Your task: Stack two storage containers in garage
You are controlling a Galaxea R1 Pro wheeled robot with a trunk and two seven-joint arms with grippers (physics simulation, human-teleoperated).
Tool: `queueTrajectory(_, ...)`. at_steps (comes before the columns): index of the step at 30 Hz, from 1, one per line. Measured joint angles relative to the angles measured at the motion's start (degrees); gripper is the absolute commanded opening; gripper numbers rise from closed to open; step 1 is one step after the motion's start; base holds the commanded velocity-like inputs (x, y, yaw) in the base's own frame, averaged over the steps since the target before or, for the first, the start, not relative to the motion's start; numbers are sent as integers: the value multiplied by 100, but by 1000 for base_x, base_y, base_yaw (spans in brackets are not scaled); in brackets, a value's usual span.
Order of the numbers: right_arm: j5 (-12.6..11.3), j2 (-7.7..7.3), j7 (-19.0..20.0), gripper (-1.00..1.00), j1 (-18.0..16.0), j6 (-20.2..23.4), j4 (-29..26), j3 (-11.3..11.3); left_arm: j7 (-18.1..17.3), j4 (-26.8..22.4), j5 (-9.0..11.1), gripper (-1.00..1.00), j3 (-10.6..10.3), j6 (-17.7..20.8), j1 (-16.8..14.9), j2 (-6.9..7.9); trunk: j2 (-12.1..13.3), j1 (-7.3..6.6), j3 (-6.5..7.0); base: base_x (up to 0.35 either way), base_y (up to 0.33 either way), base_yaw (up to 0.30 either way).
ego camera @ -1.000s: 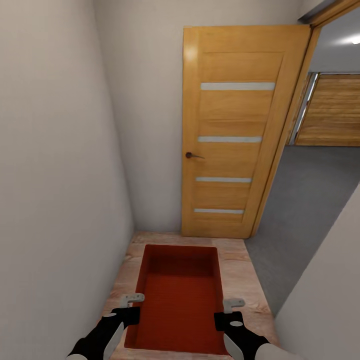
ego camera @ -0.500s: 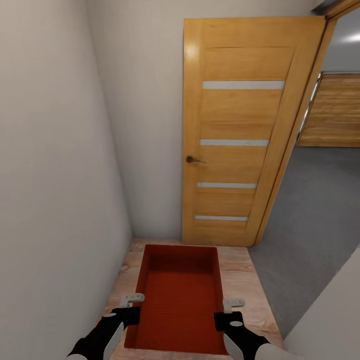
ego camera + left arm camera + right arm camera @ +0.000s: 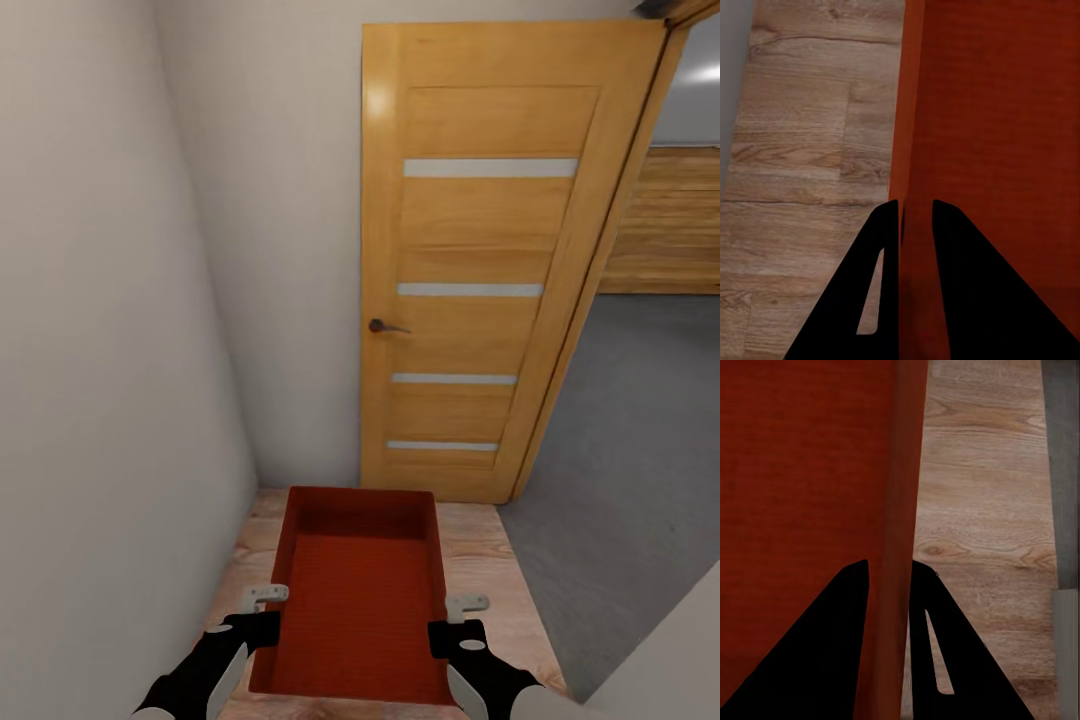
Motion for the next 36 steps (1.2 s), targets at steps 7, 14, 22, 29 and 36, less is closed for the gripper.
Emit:
queueTrajectory(7, -6, -5, -1, -100, 1, 4, -12, 6, 0, 0, -2, -100, 3, -3, -1, -1, 0, 0, 0, 2, 0, -278)
queueTrajectory(14, -5, 7, 1, -100, 1, 4, 22, 3, 0, 21, 2, -100, 2, 3, -1, 0, 0, 0, 0, 0, 0, -288)
queueTrajectory(22, -7, 13, 7, -100, -1, 3, 40, -2, 2, 24, 5, -100, -2, 15, 0, 2, 0, 0, 0, 0, 0, -242)
queueTrajectory(29, -5, 12, 7, -100, -1, 2, 37, 1, 0, 24, 8, -100, 0, 8, 1, 2, 0, 0, 0, 0, 0, -22)
queueTrajectory(36, -12, 16, 9, -100, -1, 18, 46, 1, 6, 24, 10, -100, -2, 35, 2, 3, 0, 0, 0, 1, 12, 0)
